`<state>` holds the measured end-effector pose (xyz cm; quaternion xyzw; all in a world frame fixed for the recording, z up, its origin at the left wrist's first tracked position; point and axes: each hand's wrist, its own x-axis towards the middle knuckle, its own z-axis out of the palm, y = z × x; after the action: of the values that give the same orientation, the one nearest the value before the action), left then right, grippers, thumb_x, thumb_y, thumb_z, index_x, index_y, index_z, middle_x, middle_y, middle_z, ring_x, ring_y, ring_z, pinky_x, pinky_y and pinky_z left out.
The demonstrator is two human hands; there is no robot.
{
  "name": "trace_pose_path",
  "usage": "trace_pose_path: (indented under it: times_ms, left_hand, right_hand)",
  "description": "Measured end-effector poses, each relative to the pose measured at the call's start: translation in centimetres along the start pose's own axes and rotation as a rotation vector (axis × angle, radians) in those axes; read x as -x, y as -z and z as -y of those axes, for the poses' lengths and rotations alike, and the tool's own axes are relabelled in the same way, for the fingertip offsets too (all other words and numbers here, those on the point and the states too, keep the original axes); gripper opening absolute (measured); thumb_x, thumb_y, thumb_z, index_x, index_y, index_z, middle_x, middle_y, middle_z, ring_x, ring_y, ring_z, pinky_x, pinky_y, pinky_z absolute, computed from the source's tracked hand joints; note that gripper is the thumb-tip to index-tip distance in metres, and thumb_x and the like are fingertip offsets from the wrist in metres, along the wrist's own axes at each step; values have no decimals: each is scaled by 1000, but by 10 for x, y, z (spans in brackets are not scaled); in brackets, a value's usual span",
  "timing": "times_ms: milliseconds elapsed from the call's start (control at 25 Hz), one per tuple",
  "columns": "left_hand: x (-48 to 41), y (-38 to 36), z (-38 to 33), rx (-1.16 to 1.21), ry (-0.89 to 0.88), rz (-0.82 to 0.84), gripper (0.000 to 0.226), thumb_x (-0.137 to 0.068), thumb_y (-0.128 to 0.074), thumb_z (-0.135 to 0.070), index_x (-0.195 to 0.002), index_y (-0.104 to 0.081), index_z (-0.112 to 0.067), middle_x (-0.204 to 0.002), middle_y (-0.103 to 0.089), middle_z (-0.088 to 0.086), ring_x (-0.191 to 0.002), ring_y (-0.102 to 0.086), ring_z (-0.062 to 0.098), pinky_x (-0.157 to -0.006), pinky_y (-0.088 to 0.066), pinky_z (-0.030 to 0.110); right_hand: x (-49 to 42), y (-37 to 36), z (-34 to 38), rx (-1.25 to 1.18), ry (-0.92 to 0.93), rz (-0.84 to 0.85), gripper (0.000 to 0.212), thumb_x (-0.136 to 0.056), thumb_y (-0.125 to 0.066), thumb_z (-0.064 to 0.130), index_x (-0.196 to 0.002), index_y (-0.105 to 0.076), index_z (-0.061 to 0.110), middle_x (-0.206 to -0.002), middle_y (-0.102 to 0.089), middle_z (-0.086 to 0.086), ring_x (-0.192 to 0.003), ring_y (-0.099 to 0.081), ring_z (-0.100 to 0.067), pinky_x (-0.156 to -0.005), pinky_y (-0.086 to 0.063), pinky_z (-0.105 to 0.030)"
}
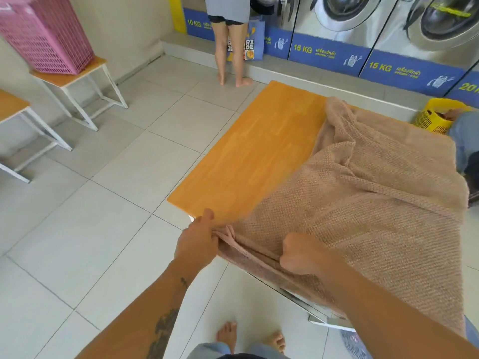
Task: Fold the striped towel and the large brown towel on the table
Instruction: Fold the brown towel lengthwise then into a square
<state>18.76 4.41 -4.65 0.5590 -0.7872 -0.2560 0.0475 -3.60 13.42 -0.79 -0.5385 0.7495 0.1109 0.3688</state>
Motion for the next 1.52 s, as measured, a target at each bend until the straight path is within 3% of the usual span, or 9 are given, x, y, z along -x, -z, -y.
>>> trace_pose_path:
  times_ms: [240,360,520,720,920,1040,1320,1400,1520]
  left_hand:
    - [11,-14,20,-110,152,-17,18,-93,-42,-17,-109,-47,-23,-80,-63,5,-69,-57,28,-61,-46,35]
    - [15,-15,40,-56,108,214,14,-93,-42,-27,-96,-56,-25,-82,-62,-1,-75,-60,24,-65,-50,33]
    - [9,23,48,16,139,432,10,-92,-55,-39,-96,-65,-39,-95,-63,-10,-85,-60,6,-68,-46,24]
    - [-68,66,-37,197,-35,92,36,-97,-37,-14,-90,-64,-37,-96,-65,1,-78,-66,26,-62,-51,28]
    - [-153,58,-141,324,-197,316,31,-96,-39,-16,-97,-64,-34,-102,-69,6,-80,-65,28,-64,-50,34]
    - [-203,41,-182,388,-225,420,22,-89,-50,-12,-95,-64,-28,-103,-69,12,-79,-62,25,-64,-47,33]
    - [-323,-30,-249,302,-334,568,22,-98,-49,-19,-100,-70,-23,-95,-66,-1,-85,-62,18,-71,-47,27]
    - [-337,-51,-260,233,-357,587,18,-95,-54,-26,-88,-69,-19,-86,-68,-2,-79,-63,20,-64,-48,28]
    - [-335,-76,-272,68,-407,571,26,-80,-59,-43,-80,-67,-18,-80,-67,1,-77,-64,25,-64,-52,33]
  right_hand:
    - [-10,2,-2,24,-19,118,29,-83,-49,9,-59,-35,17,-57,-30,0,-52,-32,-19,-51,-25,-30]
    - [-14,7,-13,-102,-5,205,24,-81,-52,9,-59,-45,15,-58,-39,-4,-55,-38,-20,-54,-27,-31]
    - [-10,28,-33,-481,-24,34,7,-91,-58,10,-94,-63,14,-87,-62,-1,-71,-59,-16,-59,-45,-27]
    - [-14,67,-41,-662,-23,-199,23,-92,-58,12,-113,-58,22,-107,-59,2,-93,-64,-16,-86,-56,-37]
    - [-32,88,-46,-775,-126,-240,45,-91,-58,15,-133,-45,22,-103,-56,4,-94,-66,-21,-81,-59,-40]
    - [-50,101,-52,-857,-218,-284,57,-85,-57,16,-138,-37,17,-101,-61,-4,-88,-61,-20,-62,-51,-31]
    - [-105,113,-13,-1007,-476,-381,82,-79,-61,36,-148,-22,18,-135,-50,-5,-124,-50,-28,-101,-44,-38]
    - [-112,111,6,-924,-577,-427,73,-76,-63,29,-137,-23,22,-127,-49,-6,-120,-47,-31,-96,-46,-40]
    - [-114,104,12,-1038,-642,-578,44,-79,-54,11,-115,-36,26,-100,-57,0,-90,-60,-24,-68,-50,-34]
